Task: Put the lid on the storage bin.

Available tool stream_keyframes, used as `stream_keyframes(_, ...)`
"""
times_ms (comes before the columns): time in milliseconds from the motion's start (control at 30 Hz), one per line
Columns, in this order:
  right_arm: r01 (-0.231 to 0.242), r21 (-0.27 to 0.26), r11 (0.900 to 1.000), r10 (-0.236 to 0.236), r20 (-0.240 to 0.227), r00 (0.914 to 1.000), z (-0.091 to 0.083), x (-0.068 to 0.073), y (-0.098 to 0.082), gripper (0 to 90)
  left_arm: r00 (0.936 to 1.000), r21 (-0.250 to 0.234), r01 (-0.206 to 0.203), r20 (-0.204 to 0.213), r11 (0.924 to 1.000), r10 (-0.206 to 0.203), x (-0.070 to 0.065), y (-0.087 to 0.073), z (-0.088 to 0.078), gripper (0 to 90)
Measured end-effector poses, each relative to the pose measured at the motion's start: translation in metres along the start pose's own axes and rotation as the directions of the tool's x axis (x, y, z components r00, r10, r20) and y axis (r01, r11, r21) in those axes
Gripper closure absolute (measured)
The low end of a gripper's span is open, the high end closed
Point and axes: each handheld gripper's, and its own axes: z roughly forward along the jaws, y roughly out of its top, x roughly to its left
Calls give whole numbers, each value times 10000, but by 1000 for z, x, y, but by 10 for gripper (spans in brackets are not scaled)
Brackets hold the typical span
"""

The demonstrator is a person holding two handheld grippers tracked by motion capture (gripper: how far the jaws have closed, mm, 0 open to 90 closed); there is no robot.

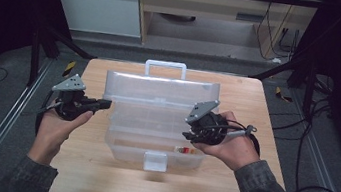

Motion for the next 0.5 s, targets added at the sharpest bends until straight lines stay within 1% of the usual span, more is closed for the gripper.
stream_keyframes(100,-274,-47,9996,274,116,9996,-4,1,-3,604,10000,0,1,8,10000,-1,-1,-2,0,896)
stream_keyframes(200,-352,-117,9993,354,194,9992,-7,1,-5,610,10000,15,22,31,10000,-22,-1,-3,0,896)
stream_keyframes(233,-535,-182,9984,540,258,9982,-10,1,-8,619,10000,54,-17,48,10000,17,-1,-3,0,896)
stream_keyframes(500,-852,-281,9960,864,443,9953,-24,-1,-20,691,10000,144,-45,34,9999,44,-3,-5,0,896)
